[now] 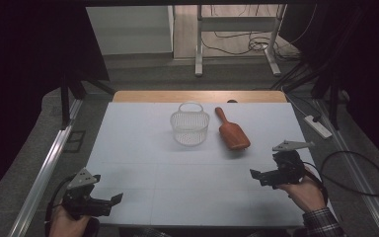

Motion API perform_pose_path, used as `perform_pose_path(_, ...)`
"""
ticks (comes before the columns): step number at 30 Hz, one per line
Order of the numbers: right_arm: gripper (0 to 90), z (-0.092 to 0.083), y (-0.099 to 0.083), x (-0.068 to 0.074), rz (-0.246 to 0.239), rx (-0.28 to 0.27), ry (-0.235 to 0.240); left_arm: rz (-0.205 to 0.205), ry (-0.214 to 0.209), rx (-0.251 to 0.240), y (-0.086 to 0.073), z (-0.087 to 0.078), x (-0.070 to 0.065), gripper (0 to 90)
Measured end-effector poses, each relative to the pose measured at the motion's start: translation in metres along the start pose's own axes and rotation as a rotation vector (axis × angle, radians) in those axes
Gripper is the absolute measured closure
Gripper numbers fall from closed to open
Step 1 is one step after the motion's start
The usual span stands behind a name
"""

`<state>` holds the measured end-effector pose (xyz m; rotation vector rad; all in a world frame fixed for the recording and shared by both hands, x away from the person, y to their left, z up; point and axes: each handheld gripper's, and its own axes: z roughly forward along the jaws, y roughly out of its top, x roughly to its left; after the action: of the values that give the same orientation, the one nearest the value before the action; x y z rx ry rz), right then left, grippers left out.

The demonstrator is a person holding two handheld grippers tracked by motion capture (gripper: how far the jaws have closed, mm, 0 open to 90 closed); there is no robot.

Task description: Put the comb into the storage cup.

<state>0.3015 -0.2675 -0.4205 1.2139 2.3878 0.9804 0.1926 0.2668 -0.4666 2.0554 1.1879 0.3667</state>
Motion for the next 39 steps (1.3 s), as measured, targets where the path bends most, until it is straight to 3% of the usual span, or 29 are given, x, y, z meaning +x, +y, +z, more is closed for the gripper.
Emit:
perform_pose_path(8,0.0,0.010,0.012,-0.002,-0.016,0.015,-0.010,0.001,-0.002,0.001,0.000,0.000,0.000,0.0)
perform_pose_path(29,0.0,0.038,0.040,-0.006,-0.056,0.046,0.018,0.006,-0.008,0.002,0.000,0.000,0.000,0.0)
perform_pose_path(39,0.0,0.053,0.053,-0.013,-0.018,0.061,0.036,0.006,-0.012,0.001,0.000,0.000,0.000,0.0)
